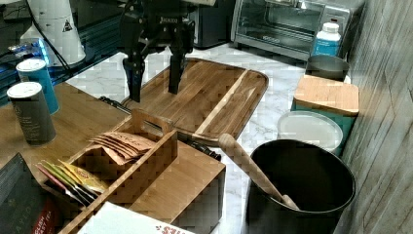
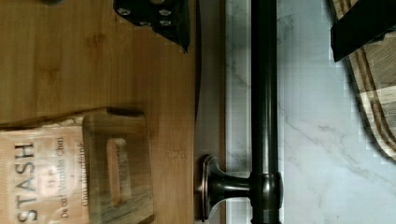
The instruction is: Open the drawer.
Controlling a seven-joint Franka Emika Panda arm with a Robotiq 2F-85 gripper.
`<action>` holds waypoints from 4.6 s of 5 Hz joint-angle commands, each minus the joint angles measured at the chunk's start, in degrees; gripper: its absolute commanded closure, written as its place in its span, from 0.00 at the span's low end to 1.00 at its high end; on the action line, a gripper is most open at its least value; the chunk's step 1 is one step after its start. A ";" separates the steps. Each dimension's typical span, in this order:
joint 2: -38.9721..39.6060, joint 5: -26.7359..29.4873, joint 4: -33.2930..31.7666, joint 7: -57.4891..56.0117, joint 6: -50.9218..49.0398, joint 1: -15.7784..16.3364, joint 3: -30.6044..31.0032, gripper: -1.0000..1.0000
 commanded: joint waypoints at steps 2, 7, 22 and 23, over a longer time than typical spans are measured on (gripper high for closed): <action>-1.37 5.60 -6.89 3.24 8.16 -0.12 0.16 0.00; 8.29 9.65 -3.72 3.63 13.10 -0.17 0.01 0.00; 4.13 18.07 -4.01 11.54 18.16 14.21 18.47 0.00; 4.14 18.10 -4.02 11.54 18.17 14.25 18.43 0.00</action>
